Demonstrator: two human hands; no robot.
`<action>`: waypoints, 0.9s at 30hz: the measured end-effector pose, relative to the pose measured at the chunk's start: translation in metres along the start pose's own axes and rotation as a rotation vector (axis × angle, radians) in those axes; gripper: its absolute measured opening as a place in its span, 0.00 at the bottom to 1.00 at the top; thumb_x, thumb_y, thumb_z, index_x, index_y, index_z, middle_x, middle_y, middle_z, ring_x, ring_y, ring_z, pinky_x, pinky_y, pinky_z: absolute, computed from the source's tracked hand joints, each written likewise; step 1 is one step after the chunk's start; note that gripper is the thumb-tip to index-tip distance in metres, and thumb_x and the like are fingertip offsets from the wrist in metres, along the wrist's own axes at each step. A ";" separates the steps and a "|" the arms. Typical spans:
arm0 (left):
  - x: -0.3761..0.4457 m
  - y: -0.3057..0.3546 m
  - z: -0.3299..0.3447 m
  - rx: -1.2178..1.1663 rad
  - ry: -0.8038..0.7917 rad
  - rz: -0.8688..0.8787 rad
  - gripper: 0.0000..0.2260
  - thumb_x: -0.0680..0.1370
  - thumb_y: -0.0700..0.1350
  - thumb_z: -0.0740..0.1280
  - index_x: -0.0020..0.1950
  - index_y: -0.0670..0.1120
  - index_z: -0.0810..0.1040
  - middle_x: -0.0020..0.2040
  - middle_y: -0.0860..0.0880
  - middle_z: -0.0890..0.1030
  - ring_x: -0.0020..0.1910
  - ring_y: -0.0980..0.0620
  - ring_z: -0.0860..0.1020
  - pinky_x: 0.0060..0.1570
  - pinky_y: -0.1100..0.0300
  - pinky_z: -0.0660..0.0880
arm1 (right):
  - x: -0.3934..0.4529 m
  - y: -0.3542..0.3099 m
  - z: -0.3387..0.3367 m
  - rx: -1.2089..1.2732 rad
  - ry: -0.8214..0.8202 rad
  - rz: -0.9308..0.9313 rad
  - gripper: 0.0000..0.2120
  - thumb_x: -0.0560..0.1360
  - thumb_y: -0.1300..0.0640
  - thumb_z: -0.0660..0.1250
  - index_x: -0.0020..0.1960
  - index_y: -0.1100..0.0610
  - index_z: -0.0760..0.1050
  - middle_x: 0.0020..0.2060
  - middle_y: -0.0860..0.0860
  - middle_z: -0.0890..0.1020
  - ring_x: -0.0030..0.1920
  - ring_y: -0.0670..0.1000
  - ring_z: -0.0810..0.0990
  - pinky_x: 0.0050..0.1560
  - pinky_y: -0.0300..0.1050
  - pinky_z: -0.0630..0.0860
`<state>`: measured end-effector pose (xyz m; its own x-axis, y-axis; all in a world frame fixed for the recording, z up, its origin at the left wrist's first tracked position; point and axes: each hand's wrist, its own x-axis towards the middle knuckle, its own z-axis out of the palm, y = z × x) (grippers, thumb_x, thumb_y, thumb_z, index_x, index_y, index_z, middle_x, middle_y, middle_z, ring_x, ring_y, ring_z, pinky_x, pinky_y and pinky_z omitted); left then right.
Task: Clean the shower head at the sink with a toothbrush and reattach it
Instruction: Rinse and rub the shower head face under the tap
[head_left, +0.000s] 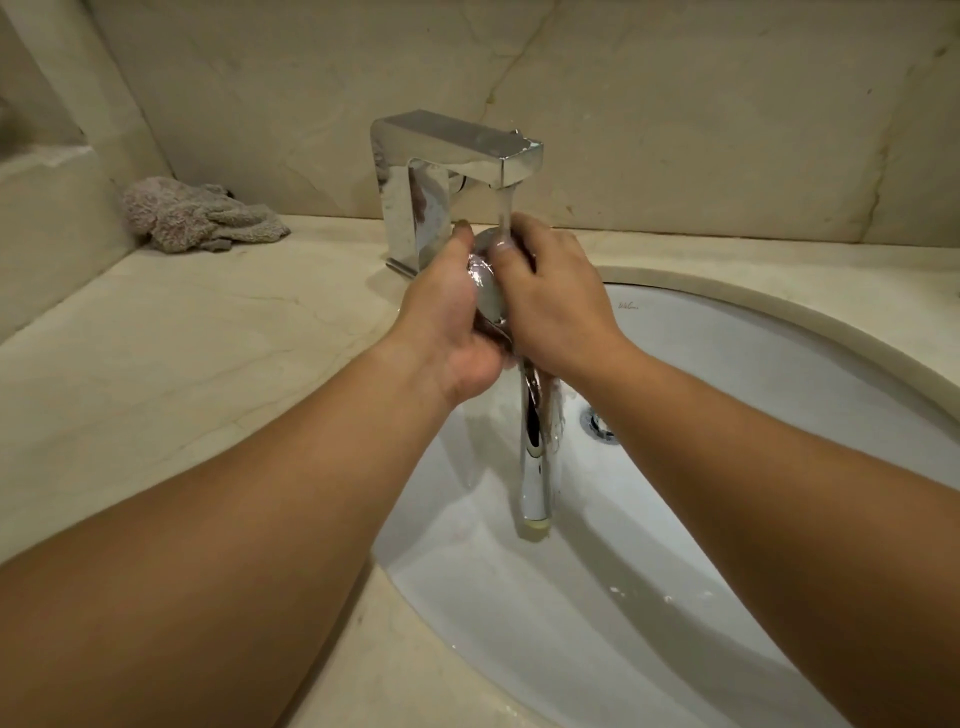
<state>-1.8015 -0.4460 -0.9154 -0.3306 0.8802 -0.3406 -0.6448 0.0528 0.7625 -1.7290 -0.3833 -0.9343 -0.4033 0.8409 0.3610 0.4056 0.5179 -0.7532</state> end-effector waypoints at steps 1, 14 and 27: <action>0.002 0.000 0.000 -0.003 -0.012 0.013 0.27 0.84 0.65 0.53 0.70 0.51 0.80 0.62 0.48 0.86 0.61 0.45 0.84 0.63 0.45 0.77 | 0.001 -0.002 -0.001 0.037 0.022 0.017 0.20 0.79 0.44 0.53 0.68 0.46 0.71 0.60 0.50 0.77 0.61 0.49 0.74 0.61 0.47 0.70; -0.004 -0.001 0.000 -0.076 -0.098 0.191 0.19 0.83 0.54 0.66 0.64 0.40 0.81 0.57 0.39 0.86 0.55 0.38 0.86 0.55 0.41 0.83 | -0.038 0.001 -0.007 0.631 -0.097 0.351 0.25 0.74 0.33 0.63 0.63 0.48 0.65 0.46 0.53 0.83 0.36 0.58 0.85 0.32 0.54 0.81; -0.006 0.003 -0.002 -0.033 0.011 0.255 0.21 0.84 0.59 0.62 0.55 0.42 0.83 0.48 0.41 0.88 0.50 0.43 0.87 0.51 0.48 0.83 | -0.041 0.009 -0.003 0.565 -0.172 0.242 0.28 0.82 0.39 0.46 0.56 0.60 0.73 0.32 0.61 0.79 0.29 0.57 0.79 0.29 0.45 0.76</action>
<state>-1.8027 -0.4524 -0.9123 -0.4927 0.8579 -0.1459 -0.5619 -0.1856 0.8061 -1.7066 -0.4127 -0.9545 -0.4996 0.8619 0.0866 0.0252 0.1144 -0.9931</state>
